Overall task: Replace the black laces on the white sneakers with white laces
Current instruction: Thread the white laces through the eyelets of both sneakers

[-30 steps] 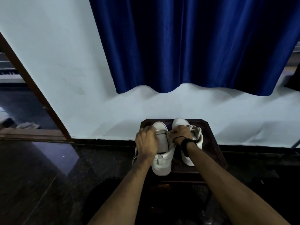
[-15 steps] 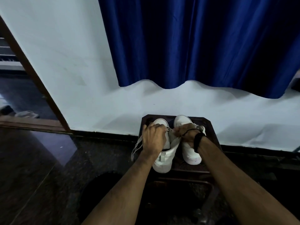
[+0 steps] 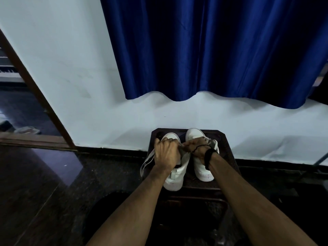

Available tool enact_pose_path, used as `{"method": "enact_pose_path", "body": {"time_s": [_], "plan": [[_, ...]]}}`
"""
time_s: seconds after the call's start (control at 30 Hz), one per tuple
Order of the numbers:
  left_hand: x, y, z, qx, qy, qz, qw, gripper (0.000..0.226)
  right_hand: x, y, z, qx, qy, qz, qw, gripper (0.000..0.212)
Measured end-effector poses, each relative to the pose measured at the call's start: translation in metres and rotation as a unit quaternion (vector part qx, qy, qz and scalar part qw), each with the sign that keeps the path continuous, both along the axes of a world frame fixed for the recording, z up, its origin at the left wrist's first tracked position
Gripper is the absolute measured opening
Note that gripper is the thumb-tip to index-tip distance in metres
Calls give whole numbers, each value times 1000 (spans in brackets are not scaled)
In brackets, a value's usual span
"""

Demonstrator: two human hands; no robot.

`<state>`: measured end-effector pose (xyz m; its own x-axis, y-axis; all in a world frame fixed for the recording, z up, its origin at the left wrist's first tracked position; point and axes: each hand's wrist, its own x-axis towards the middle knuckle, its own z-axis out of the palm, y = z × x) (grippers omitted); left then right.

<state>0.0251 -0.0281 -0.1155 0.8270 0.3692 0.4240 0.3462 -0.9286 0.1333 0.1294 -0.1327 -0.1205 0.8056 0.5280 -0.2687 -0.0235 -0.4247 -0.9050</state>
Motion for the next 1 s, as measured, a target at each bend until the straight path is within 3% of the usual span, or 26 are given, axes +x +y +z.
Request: {"method": "enact_pose_path", "body": {"time_s": [0.17,0.23,0.3,0.37,0.47,0.53,0.63,0.67,0.73,0.8,0.83,0.87,0.93,1.0], "plan": [[-1,1,0,8,2,-9,1000,15,-4,1,14,-3,67,-54,996,11],[-3,1,0,7,0,-9,1000,15,-6,1,19,-81,8,-43,996,20],[-5,3,0,7,3,-12,1000,13,-12,2,20,-177,-53,14,983,43],[-6,4,1,6,-1,-17,1000,12,-10,9,16,-218,-87,-2,972,72],[-7,3,0,26,-7,-29,999,11,-21,12,22,-256,-125,-31,958,64],[-5,4,-3,50,-10,-36,998,6,-33,12,30,-262,-210,-75,939,44],[-1,8,-5,55,-21,-33,998,9,-40,10,37,-169,-243,-145,944,22],[0,9,-6,52,-24,-30,998,8,-39,9,39,-119,-214,-184,952,17],[0,8,-8,44,-31,-29,998,10,-33,6,45,37,-103,-267,957,9],[-1,7,-8,45,-40,-24,998,18,-28,2,55,268,57,-296,915,20],[-1,7,-7,50,-41,-16,998,22,-25,-3,60,303,66,-289,905,23],[-1,6,-7,56,-39,-4,998,27,-20,-9,67,283,24,-273,919,22],[0,7,-7,60,-24,23,998,35,-9,-22,81,48,-206,-154,965,15],[1,7,-8,61,-1,44,997,41,-2,-34,91,-220,-379,35,898,17]]}}
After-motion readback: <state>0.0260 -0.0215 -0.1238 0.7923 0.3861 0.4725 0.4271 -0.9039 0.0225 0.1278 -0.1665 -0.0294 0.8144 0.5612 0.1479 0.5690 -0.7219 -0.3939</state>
